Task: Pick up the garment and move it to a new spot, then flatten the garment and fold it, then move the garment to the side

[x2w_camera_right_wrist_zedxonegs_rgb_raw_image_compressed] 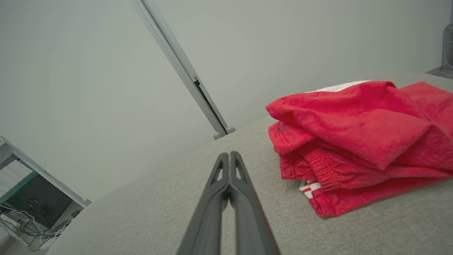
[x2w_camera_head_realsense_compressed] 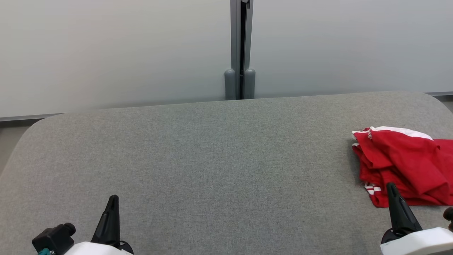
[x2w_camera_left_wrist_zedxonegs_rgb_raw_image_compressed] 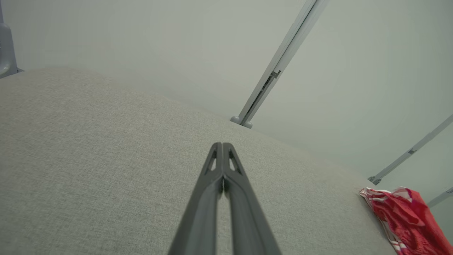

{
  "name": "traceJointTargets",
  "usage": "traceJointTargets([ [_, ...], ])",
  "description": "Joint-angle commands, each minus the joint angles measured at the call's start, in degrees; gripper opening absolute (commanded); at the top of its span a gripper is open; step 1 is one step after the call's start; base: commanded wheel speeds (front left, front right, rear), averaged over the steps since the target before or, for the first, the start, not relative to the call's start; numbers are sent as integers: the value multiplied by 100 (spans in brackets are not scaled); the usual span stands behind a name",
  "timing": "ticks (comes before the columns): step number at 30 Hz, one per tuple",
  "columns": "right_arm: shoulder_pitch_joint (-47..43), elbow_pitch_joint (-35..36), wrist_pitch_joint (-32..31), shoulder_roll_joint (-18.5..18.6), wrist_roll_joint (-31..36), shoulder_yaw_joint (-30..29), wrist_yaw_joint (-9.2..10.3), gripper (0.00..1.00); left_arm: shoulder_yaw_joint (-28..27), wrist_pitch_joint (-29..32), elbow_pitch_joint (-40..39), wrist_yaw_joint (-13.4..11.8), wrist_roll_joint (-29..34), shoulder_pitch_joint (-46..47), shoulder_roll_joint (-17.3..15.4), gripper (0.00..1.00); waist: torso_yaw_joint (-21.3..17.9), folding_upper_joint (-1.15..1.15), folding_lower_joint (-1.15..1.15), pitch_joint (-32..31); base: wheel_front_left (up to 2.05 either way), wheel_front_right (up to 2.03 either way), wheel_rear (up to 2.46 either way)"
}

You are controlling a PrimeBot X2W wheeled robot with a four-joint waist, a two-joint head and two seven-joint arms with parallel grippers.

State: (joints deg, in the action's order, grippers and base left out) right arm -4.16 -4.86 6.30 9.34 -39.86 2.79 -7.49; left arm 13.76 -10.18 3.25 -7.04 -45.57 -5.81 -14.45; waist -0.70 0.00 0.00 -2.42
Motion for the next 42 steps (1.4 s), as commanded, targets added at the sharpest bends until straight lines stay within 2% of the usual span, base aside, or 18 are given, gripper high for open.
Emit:
traceJointTargets([
  [1,167,33,-48,28,-216,-58,0,0,-119,43,-23,79,-185,216,-12,0,1,0,0,3,0,0,0],
  [22,433,-231,-371,-129,-1709,-269,0,0,-612,459,296,483,-1537,526,275,0,15,0,0,55,0,0,0],
  [42,627,-431,-621,-256,-2791,-439,-1,0,-995,785,520,779,-2516,743,503,0,28,0,0,102,0,0,0],
])
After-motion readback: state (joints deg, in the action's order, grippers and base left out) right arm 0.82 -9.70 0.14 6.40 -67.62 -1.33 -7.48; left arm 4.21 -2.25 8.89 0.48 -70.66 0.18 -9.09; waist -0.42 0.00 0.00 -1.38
